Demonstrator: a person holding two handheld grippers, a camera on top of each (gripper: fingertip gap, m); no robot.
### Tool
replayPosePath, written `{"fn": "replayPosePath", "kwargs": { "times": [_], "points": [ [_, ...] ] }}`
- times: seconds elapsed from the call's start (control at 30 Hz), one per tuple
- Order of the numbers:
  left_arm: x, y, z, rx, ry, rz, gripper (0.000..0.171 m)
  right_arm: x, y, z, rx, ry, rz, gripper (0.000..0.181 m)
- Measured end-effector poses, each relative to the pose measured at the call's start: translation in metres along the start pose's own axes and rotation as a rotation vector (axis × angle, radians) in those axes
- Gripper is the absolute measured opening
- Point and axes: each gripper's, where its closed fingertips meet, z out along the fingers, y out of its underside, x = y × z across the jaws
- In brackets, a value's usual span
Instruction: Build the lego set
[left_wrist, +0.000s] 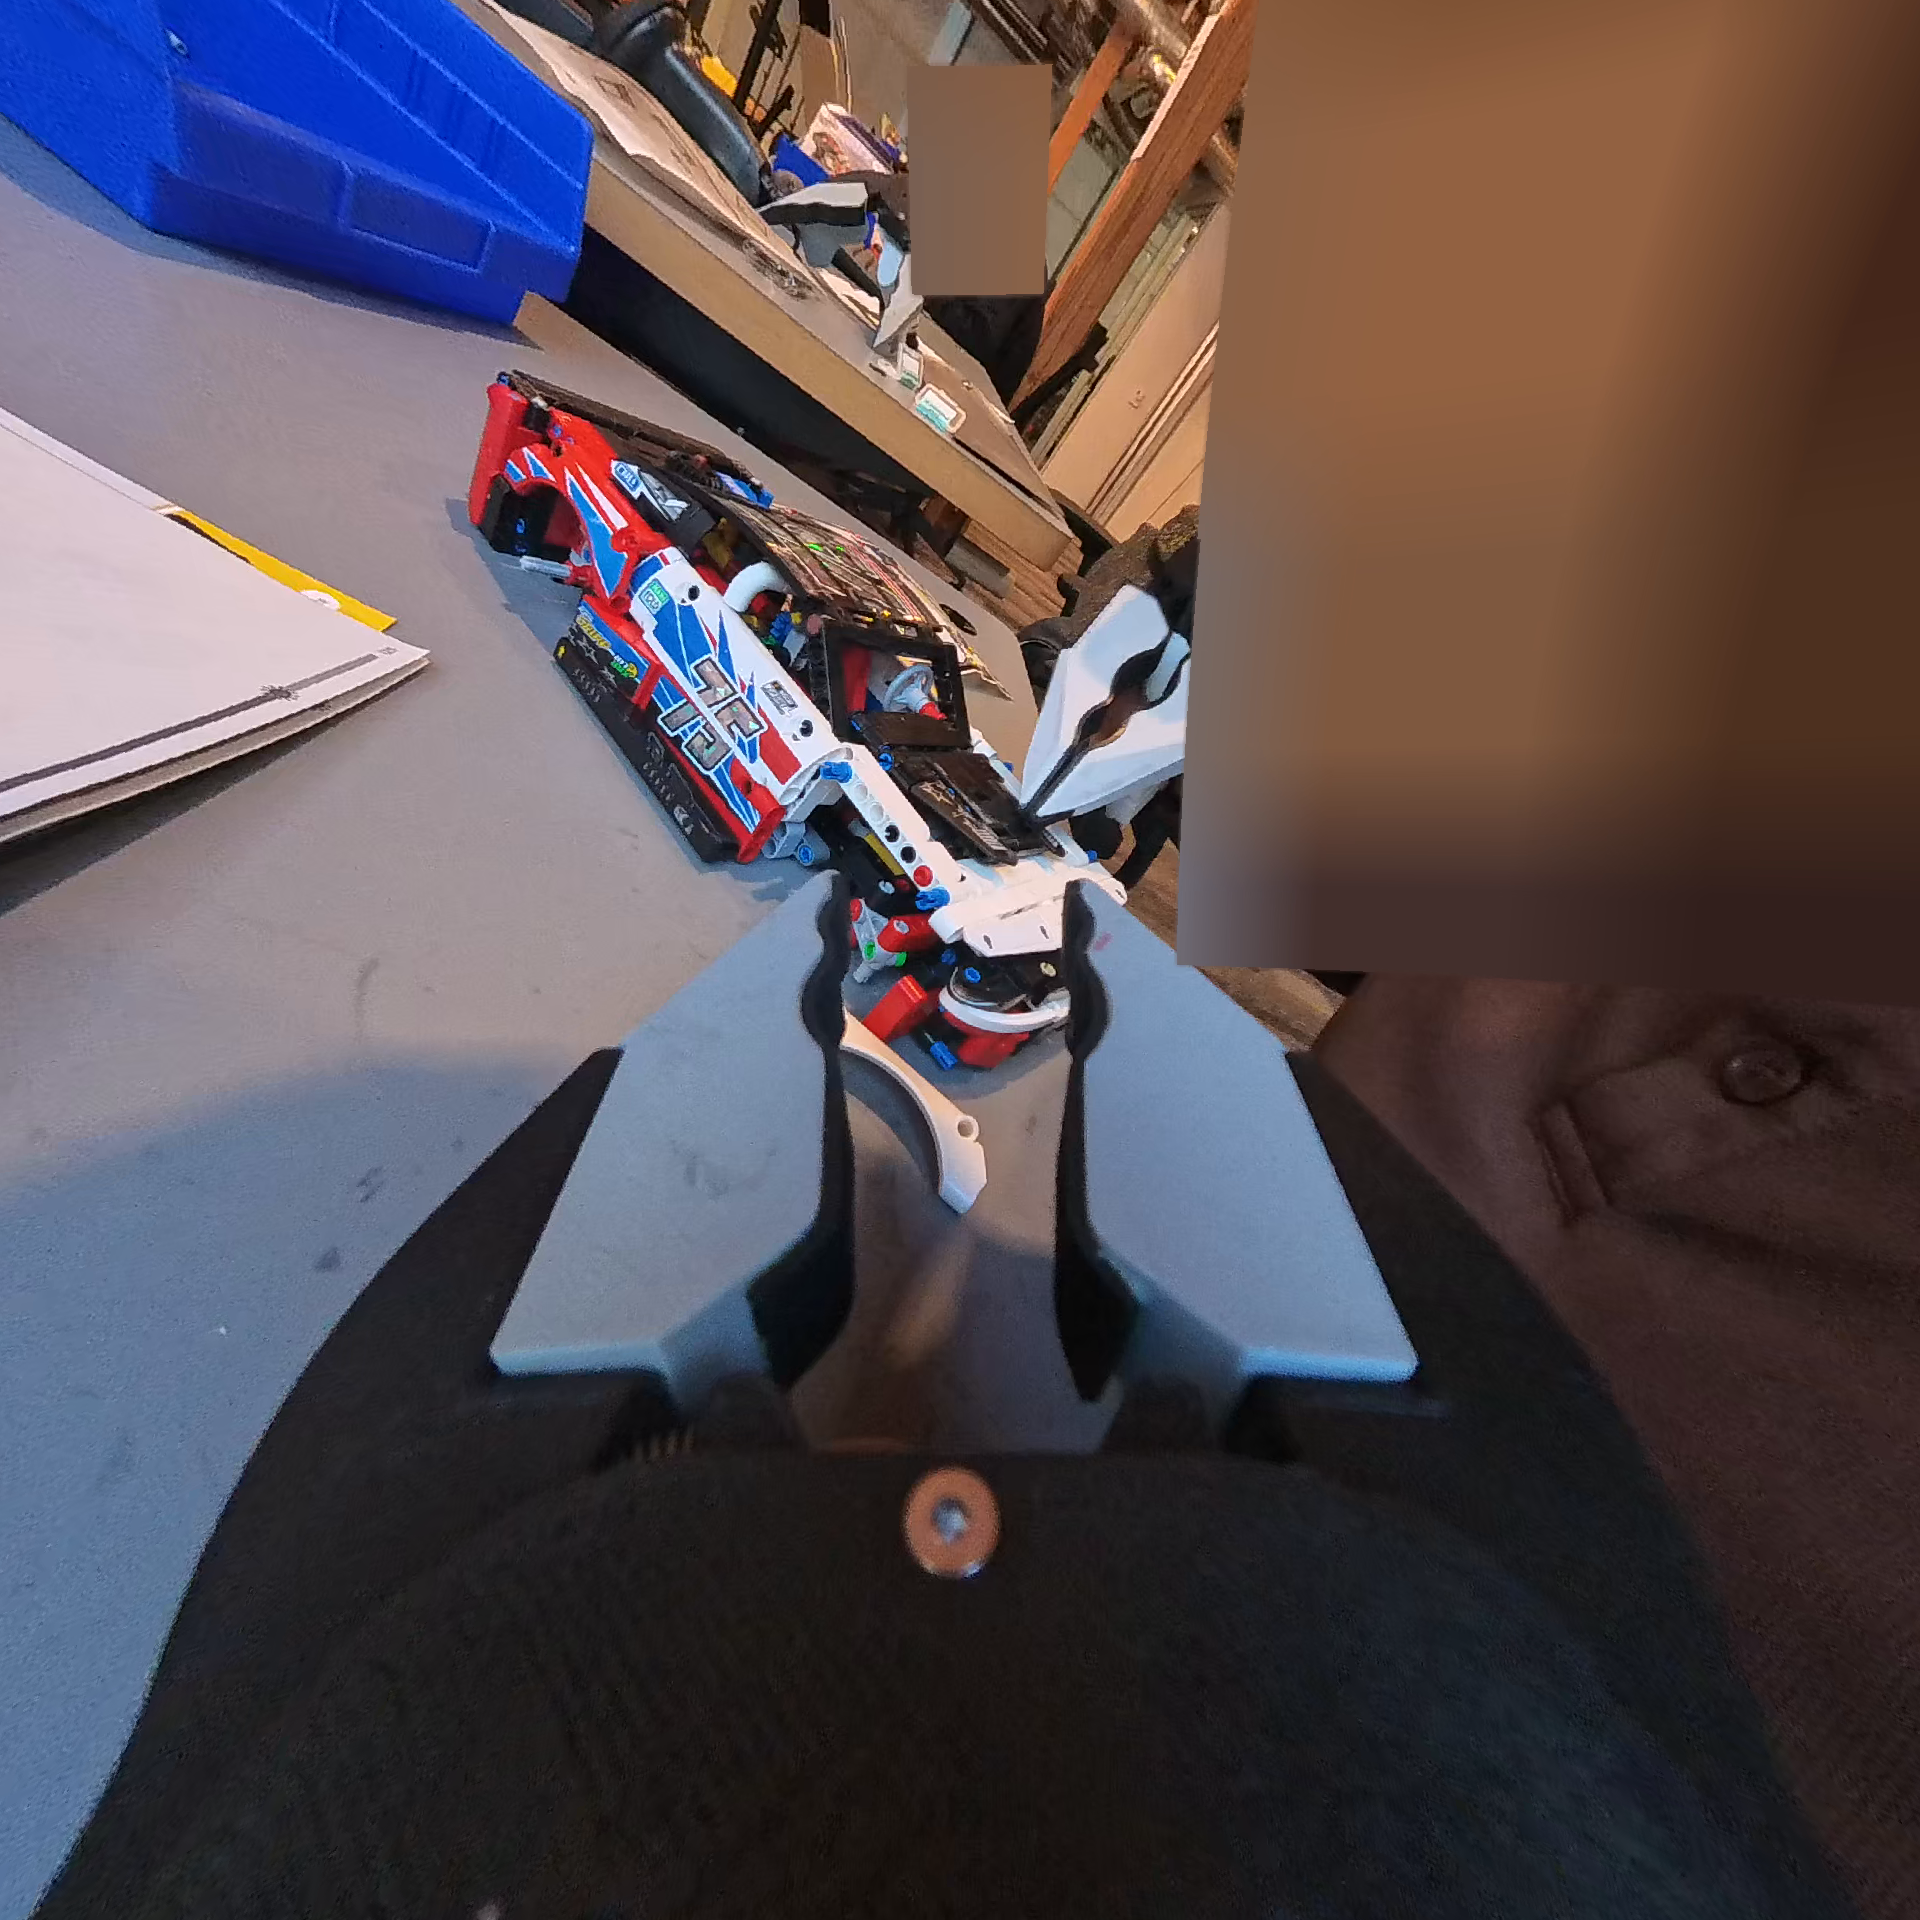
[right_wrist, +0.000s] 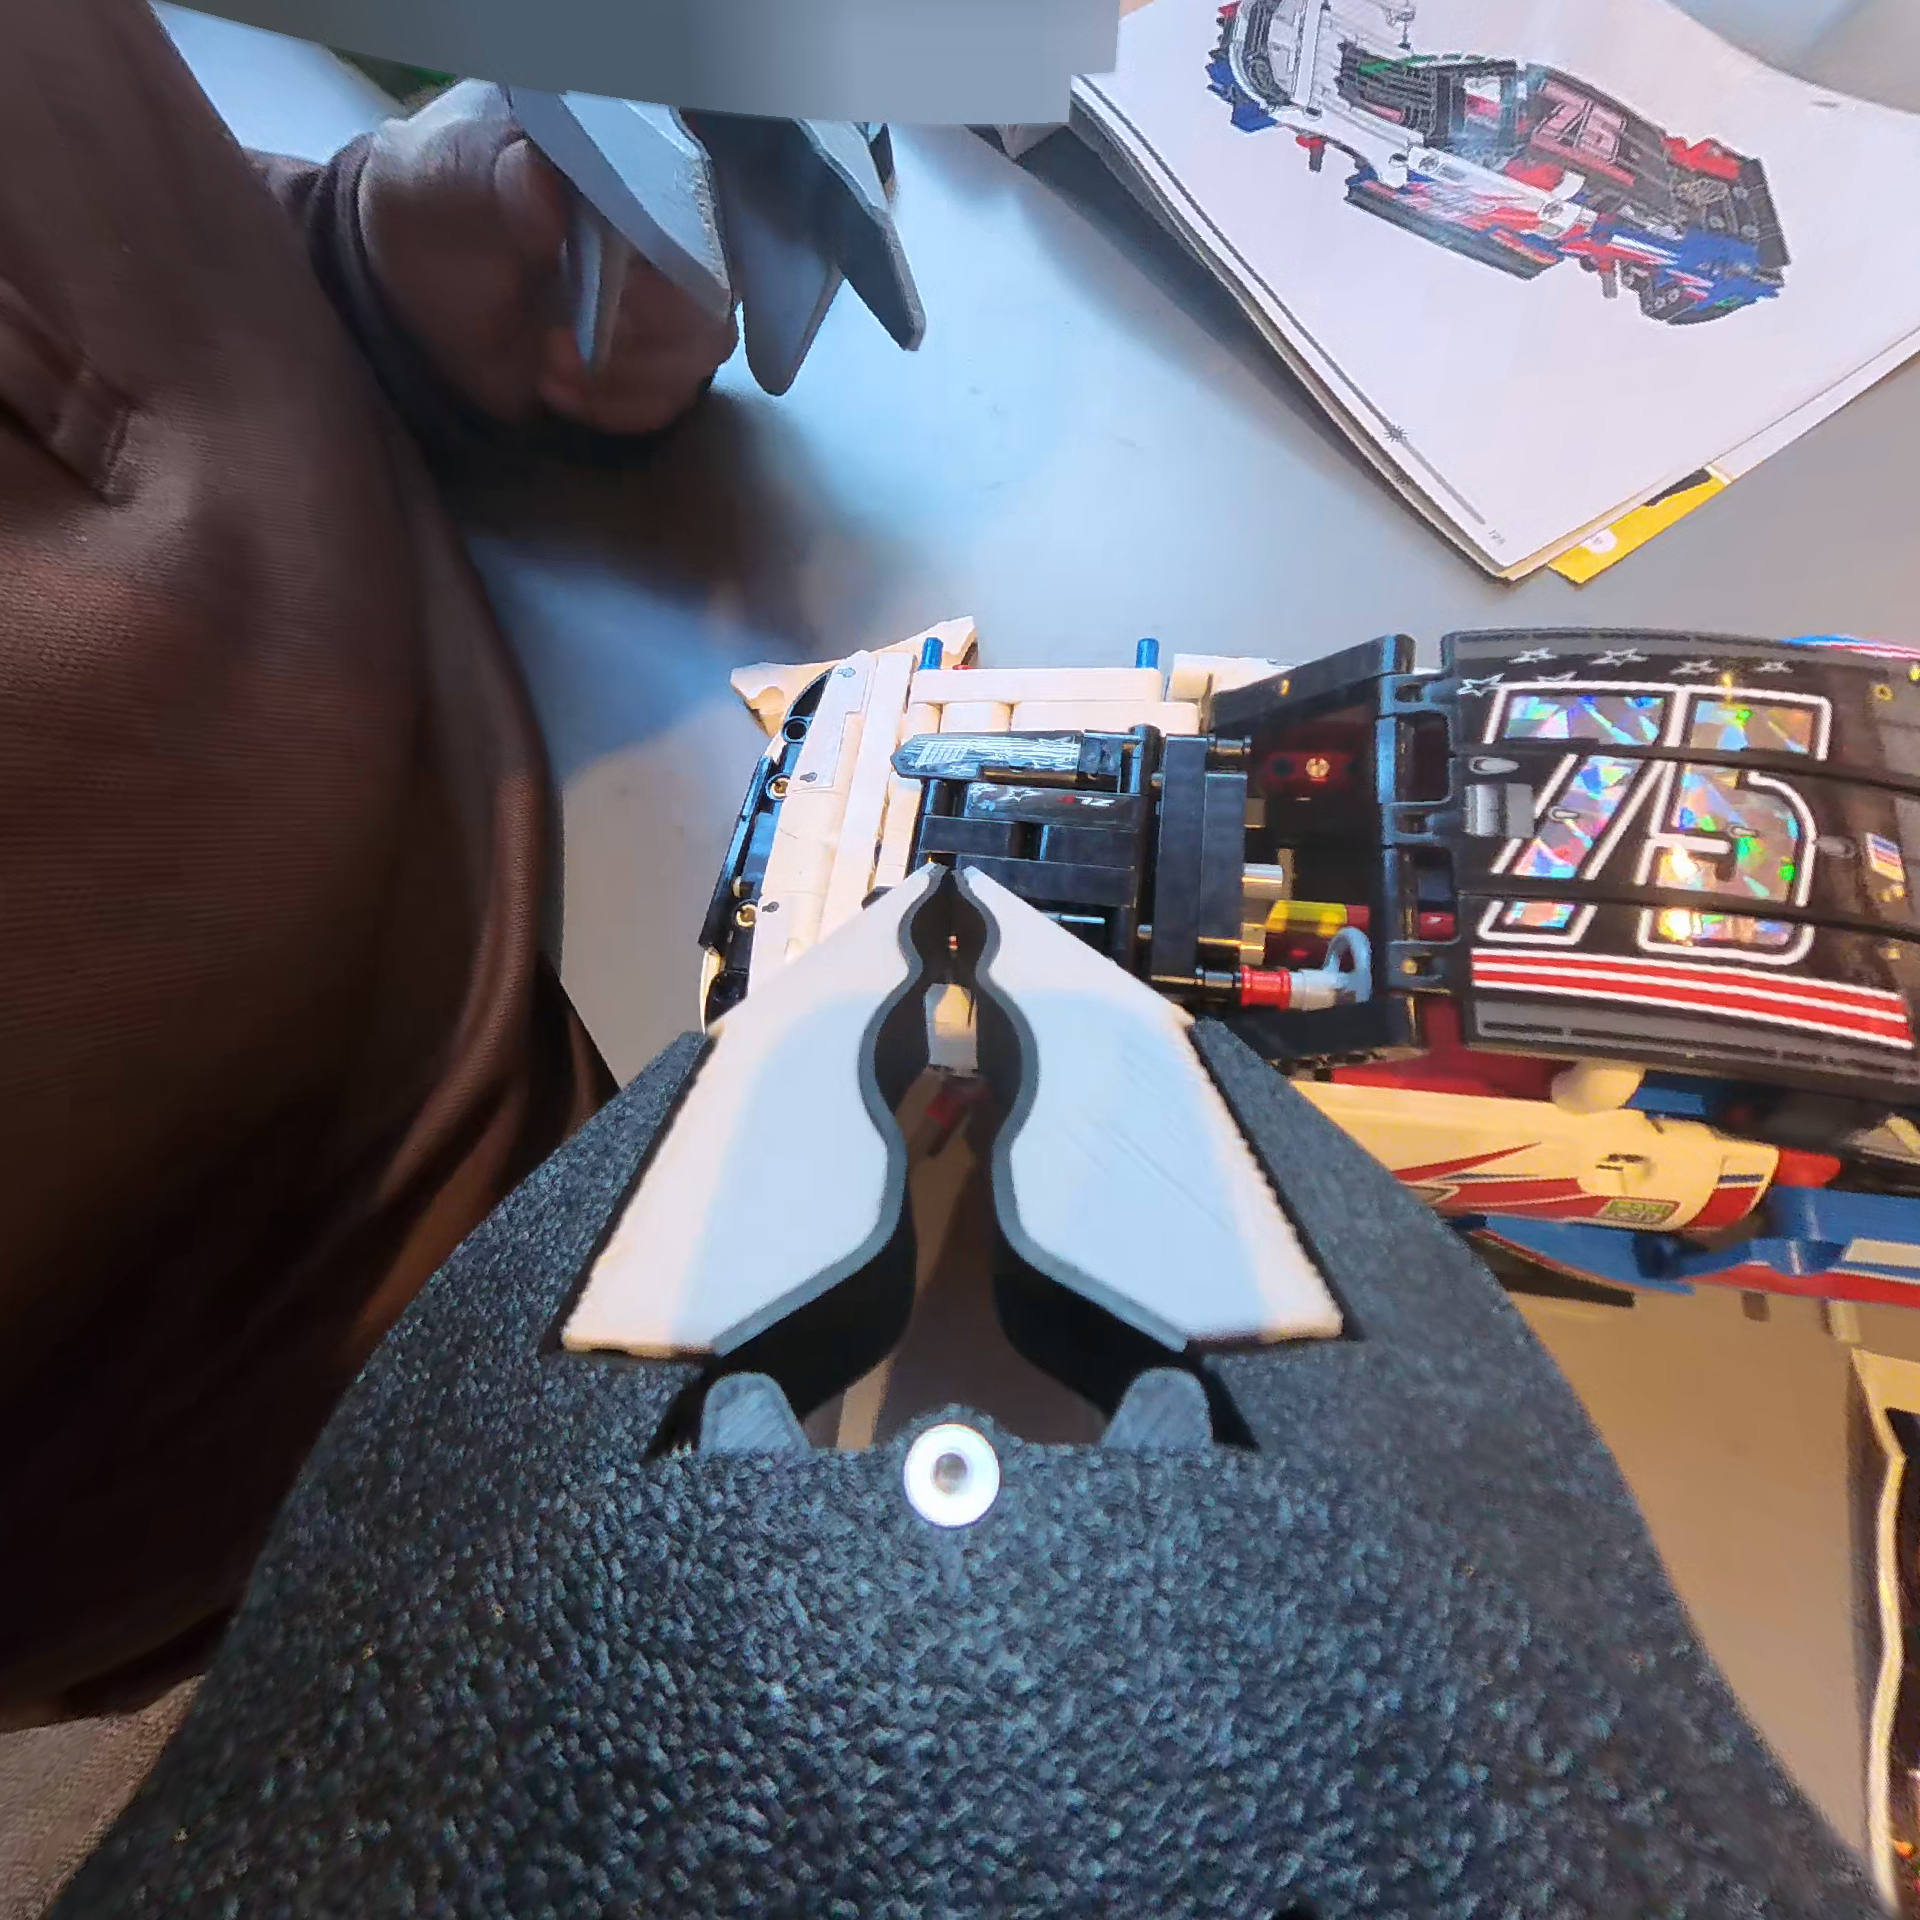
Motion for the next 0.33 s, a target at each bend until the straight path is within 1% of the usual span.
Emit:
{"fn": "replayPosePath", "kwargs": {
  "times": [0.13,0.27,0.33],
  "points": [
    [0.0,0.0,0.0,0.003,0.001,-0.001,0.037,-0.002,-0.002,-0.001,-0.002,-0.021,0.001,0.003],
    [0.0,-0.001,-0.001,0.006,-0.001,-0.004,0.037,0.003,-0.018,-0.01,0.113,-0.048,0.045,0.005],
    [-0.001,0.0,0.0,0.001,-0.003,-0.002,0.037,0.007,-0.022,-0.017,0.144,-0.043,0.062,0.007]
  ]
}}
